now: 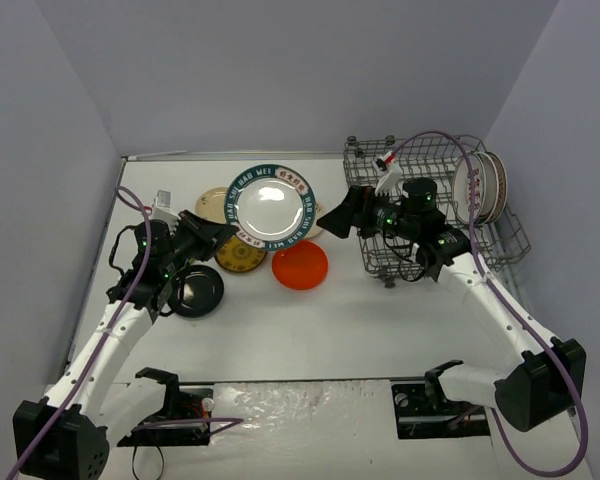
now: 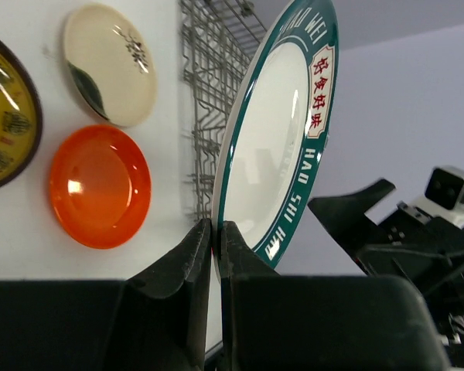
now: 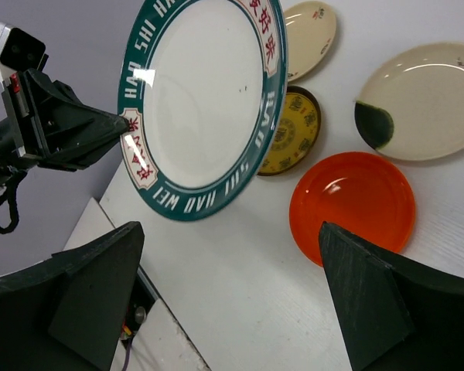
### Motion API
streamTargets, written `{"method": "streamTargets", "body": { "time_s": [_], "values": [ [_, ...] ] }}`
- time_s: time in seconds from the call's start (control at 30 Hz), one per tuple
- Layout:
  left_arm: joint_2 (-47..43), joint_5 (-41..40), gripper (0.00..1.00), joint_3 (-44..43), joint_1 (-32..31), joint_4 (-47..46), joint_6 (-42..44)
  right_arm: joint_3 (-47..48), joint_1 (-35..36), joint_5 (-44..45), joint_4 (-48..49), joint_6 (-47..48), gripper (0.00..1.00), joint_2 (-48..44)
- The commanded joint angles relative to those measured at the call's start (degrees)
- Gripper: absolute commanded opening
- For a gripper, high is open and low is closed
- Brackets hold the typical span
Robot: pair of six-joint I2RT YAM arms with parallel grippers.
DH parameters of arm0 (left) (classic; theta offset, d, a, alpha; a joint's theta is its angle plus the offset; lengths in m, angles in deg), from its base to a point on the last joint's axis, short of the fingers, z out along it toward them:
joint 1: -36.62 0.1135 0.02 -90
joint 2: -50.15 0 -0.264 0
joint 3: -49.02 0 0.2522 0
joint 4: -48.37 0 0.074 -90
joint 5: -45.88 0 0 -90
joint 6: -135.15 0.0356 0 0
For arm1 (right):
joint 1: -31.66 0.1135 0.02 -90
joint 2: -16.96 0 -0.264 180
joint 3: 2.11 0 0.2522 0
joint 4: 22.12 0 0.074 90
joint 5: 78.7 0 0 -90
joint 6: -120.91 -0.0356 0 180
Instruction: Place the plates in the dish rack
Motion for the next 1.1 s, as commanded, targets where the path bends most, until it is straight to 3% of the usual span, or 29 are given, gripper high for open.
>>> {"method": "streamTargets", "body": {
  "time_s": [0.0,0.23,0.4,0.53,0.6,0.67,0.73,0.77,0.93,1.07],
  "values": [
    [-2.83,6.36,0.0,-5.98,-1.67,-7.46,-0.38,3.83,2.35,-2.4,7.5,-1.69,0.92,1.87],
    [-4.67,8.53,0.0,-6.43,-3.28,-7.17,0.5,4.22,4.71,-1.43,9.46,-2.71,0.79,3.72],
    [-5.3,8.97,0.0,-6.14,-3.4,-4.98,1.76,3.75,5.28,1.17,9.72,-2.62,0.34,1.78],
    [-6.07,9.06,0.0,-5.08,-3.4,-4.92,1.97,2.53,5.27,3.86,9.14,-2.42,0.07,-0.28],
    [-6.29,9.06,0.0,-4.76,-3.4,-4.27,2.43,2.05,5.2,5.38,8.48,-2.02,0.0,-1.31],
    [-6.4,9.22,0.0,-4.34,-3.4,-3.34,2.89,1.79,5.2,6.96,7.51,-1.6,0.0,-2.2],
    [-6.67,9.14,0.08,-4.05,-3.4,-2.28,4.15,1.88,5.02,9.03,6.63,-0.6,0.0,-3.54],
    [-6.76,8.95,0.24,-3.97,-3.4,-0.39,4.87,2.06,5.02,9.75,5.49,-0.06,0.0,-3.9],
    [-8.0,3.75,0.76,-5.52,-3.4,12.94,14.68,5.18,4.28,17.83,-2.69,7.67,0.0,-5.19],
    [-8.91,-6.54,0.96,-9.13,-3.32,27.93,24.92,9.35,1.99,26.36,-10.58,15.67,0.0,-5.41]
  ]
}}
